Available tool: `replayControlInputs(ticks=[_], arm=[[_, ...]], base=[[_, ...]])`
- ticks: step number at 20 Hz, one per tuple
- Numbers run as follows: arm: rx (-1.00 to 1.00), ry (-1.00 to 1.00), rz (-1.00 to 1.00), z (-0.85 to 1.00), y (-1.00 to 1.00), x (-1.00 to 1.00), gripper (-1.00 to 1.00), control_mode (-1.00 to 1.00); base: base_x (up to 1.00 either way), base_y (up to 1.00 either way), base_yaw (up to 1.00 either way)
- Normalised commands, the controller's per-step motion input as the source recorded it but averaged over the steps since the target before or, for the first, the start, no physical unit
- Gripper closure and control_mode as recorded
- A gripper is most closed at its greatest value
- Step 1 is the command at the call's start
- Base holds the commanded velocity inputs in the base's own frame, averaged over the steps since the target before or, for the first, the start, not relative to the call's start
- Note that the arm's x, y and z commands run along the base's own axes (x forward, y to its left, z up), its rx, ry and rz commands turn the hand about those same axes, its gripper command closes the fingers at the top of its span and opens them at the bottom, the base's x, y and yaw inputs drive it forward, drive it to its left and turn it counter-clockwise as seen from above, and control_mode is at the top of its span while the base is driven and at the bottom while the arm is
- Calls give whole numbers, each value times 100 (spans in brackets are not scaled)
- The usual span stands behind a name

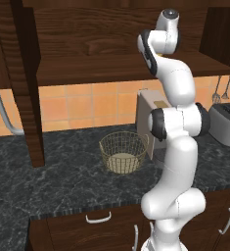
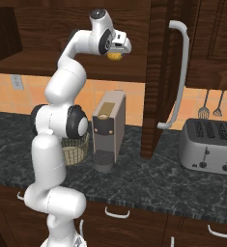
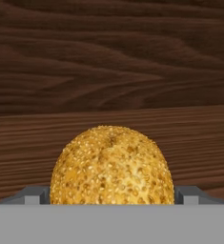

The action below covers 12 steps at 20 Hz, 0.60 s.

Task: Open the cabinet, pick up the bread from the cabinet and place it in the basket. Then move the basket to the dining counter.

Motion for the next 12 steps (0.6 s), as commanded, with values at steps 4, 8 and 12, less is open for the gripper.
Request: replayControlInputs(ticks=[4, 8, 12], arm=[[0, -1, -1, 0, 3, -9, 100, -100], [0, -11, -2, -6, 8, -31, 100, -100], [0, -21, 0, -13, 6, -13, 100, -100]], base=[[0, 0, 0], [0, 0, 0], [0, 0, 0]])
